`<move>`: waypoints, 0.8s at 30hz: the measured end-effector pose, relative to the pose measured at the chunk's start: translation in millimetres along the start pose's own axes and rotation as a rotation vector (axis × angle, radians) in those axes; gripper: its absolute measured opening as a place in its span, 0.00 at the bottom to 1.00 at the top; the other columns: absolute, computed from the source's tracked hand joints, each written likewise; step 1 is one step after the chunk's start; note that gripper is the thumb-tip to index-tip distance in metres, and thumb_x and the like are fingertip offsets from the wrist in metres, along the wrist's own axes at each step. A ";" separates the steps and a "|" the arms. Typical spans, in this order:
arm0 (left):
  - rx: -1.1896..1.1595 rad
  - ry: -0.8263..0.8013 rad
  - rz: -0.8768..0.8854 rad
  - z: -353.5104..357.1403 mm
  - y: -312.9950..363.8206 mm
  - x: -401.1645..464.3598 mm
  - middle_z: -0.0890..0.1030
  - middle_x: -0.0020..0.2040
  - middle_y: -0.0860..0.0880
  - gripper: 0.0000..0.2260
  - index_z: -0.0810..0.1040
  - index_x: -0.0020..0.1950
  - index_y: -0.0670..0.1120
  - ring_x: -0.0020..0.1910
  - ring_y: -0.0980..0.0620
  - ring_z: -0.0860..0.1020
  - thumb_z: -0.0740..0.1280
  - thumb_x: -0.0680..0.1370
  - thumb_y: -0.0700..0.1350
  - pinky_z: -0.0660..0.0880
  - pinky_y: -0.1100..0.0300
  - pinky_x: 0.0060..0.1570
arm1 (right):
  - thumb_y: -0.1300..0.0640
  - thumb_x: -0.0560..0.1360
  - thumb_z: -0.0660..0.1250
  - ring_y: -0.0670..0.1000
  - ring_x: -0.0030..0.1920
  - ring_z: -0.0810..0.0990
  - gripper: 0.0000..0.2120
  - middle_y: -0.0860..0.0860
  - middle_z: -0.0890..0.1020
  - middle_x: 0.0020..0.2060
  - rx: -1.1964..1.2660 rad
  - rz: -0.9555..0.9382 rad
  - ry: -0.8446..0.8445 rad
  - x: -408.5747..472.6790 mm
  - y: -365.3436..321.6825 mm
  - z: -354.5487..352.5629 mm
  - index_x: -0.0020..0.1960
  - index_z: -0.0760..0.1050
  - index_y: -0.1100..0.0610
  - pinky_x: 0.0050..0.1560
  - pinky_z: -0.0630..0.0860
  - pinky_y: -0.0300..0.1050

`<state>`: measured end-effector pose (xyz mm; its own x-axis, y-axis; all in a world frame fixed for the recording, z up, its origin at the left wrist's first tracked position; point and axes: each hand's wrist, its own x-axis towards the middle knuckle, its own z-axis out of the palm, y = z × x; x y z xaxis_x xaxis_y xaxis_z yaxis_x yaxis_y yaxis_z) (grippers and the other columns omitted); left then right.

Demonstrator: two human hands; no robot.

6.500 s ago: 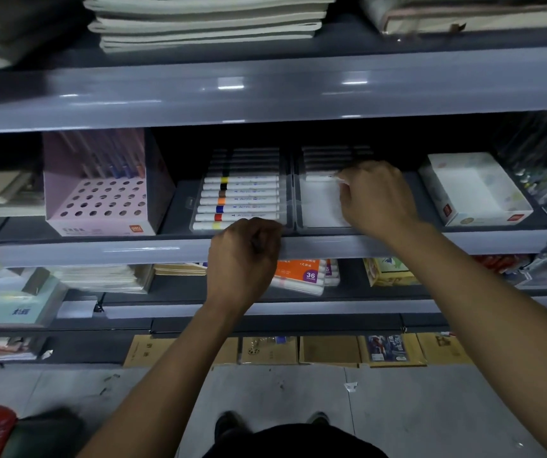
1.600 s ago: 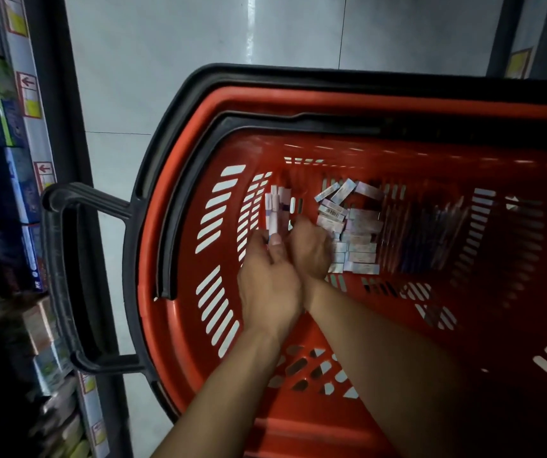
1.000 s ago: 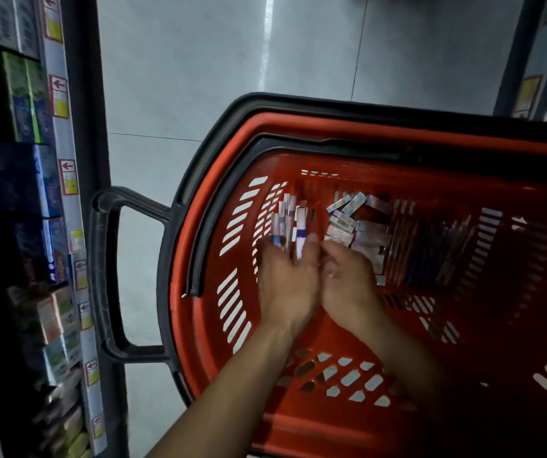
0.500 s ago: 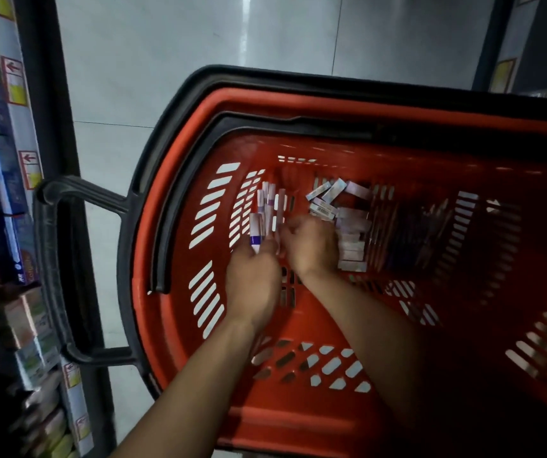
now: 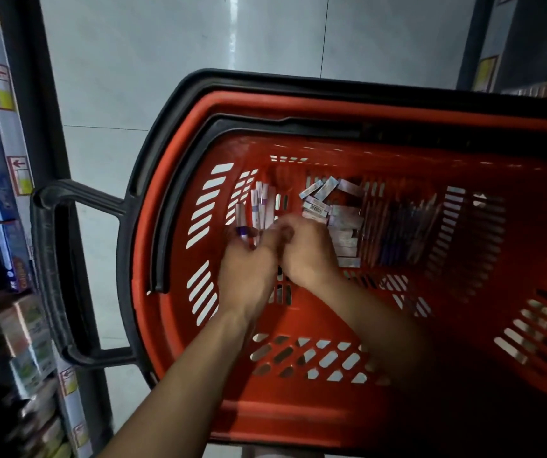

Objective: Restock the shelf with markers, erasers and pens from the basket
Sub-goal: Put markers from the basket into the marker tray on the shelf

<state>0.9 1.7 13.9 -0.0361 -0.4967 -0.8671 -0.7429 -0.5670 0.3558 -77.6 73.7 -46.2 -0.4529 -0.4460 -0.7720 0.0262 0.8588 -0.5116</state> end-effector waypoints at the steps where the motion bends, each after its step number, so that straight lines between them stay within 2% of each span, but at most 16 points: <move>1: 0.021 -0.027 0.015 -0.3 1.0 0.5 0.85 0.40 0.57 0.16 0.79 0.57 0.53 0.39 0.57 0.83 0.67 0.79 0.64 0.77 0.57 0.42 | 0.52 0.74 0.73 0.41 0.36 0.81 0.01 0.43 0.83 0.34 0.044 -0.026 -0.039 -12.0 -2.9 -8.4 0.45 0.81 0.47 0.34 0.77 0.43; 3: 0.072 -0.074 0.038 1.2 3.3 0.7 0.87 0.44 0.55 0.19 0.79 0.59 0.52 0.45 0.55 0.85 0.66 0.79 0.65 0.80 0.55 0.47 | 0.53 0.73 0.70 0.41 0.28 0.77 0.03 0.43 0.80 0.29 0.137 -0.063 -0.104 -35.3 -6.2 -21.3 0.40 0.79 0.46 0.27 0.71 0.43; 4: 0.084 -0.075 0.048 2.5 2.9 1.1 0.86 0.43 0.55 0.16 0.79 0.59 0.52 0.43 0.55 0.85 0.65 0.81 0.62 0.80 0.56 0.44 | 0.55 0.72 0.68 0.45 0.26 0.77 0.04 0.46 0.79 0.27 0.208 -0.075 -0.143 -45.5 -7.4 -25.6 0.40 0.79 0.48 0.26 0.72 0.46; 6: 0.082 -0.050 0.063 3.8 2.4 -0.2 0.85 0.39 0.56 0.09 0.77 0.54 0.52 0.35 0.57 0.84 0.63 0.84 0.56 0.78 0.60 0.34 | 0.60 0.73 0.65 0.56 0.29 0.81 0.07 0.53 0.81 0.29 0.334 -0.095 -0.186 -58.1 -7.8 -29.4 0.42 0.81 0.51 0.28 0.78 0.54; 8: 0.123 -0.014 0.097 3.9 -2.2 0.9 0.84 0.37 0.53 0.10 0.77 0.52 0.52 0.33 0.57 0.82 0.60 0.86 0.54 0.75 0.59 0.32 | 0.61 0.74 0.65 0.52 0.31 0.84 0.11 0.52 0.84 0.33 0.391 -0.066 -0.122 -57.6 -5.9 -25.3 0.42 0.81 0.47 0.30 0.80 0.50; 10: 0.148 0.037 0.116 2.5 -5.6 1.6 0.83 0.34 0.52 0.14 0.79 0.50 0.51 0.29 0.59 0.79 0.59 0.87 0.56 0.71 0.60 0.31 | 0.58 0.78 0.66 0.47 0.33 0.84 0.10 0.48 0.85 0.36 0.300 0.013 0.006 -42.9 -1.9 -16.0 0.44 0.80 0.45 0.33 0.81 0.47; 12: 0.112 0.066 0.107 3.0 -8.3 2.9 0.80 0.29 0.54 0.15 0.79 0.48 0.50 0.23 0.61 0.74 0.59 0.87 0.57 0.68 0.63 0.24 | 0.56 0.81 0.65 0.44 0.35 0.83 0.08 0.46 0.85 0.38 0.139 0.077 0.090 -22.4 3.3 -4.9 0.47 0.81 0.48 0.34 0.79 0.43; 14: 0.089 0.088 0.092 5.3 -9.6 4.0 0.79 0.26 0.57 0.14 0.78 0.46 0.51 0.20 0.62 0.72 0.61 0.86 0.55 0.65 0.67 0.20 | 0.57 0.82 0.65 0.46 0.38 0.83 0.09 0.47 0.84 0.39 0.040 0.075 0.085 -2.2 6.7 9.7 0.46 0.82 0.53 0.36 0.78 0.42; 17: 0.093 0.118 0.068 5.9 -11.0 7.0 0.81 0.29 0.59 0.14 0.79 0.42 0.51 0.23 0.62 0.76 0.63 0.85 0.55 0.67 0.64 0.24 | 0.55 0.83 0.65 0.54 0.45 0.84 0.10 0.54 0.84 0.43 -0.111 0.083 0.044 27.3 6.8 30.9 0.49 0.83 0.57 0.40 0.72 0.43; 19: 0.095 0.127 0.056 4.9 -12.0 7.9 0.82 0.31 0.59 0.14 0.81 0.41 0.53 0.25 0.60 0.78 0.64 0.83 0.56 0.69 0.62 0.30 | 0.51 0.83 0.66 0.58 0.49 0.84 0.12 0.57 0.85 0.46 -0.194 0.114 0.042 42.2 6.5 43.3 0.52 0.84 0.58 0.43 0.73 0.43; 21: 0.072 0.145 0.033 6.0 -13.9 7.3 0.82 0.29 0.60 0.15 0.80 0.39 0.51 0.24 0.60 0.77 0.66 0.83 0.56 0.71 0.61 0.32 | 0.48 0.81 0.68 0.59 0.48 0.84 0.14 0.58 0.85 0.46 -0.228 0.103 0.096 48.6 6.6 54.7 0.51 0.85 0.58 0.42 0.74 0.43; 24: 0.035 0.146 0.033 10.7 -19.0 3.6 0.81 0.29 0.61 0.14 0.79 0.40 0.51 0.22 0.63 0.76 0.67 0.83 0.55 0.69 0.64 0.24 | 0.47 0.82 0.68 0.53 0.41 0.84 0.16 0.58 0.86 0.43 -0.212 0.094 0.293 49.8 5.1 67.0 0.50 0.85 0.59 0.37 0.70 0.38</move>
<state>7.8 17.7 0.3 0.0347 -0.6066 -0.7942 -0.7657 -0.5268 0.3689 -40.4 39.0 -112.6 -0.6942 -0.2983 -0.6551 -0.0916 0.9393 -0.3307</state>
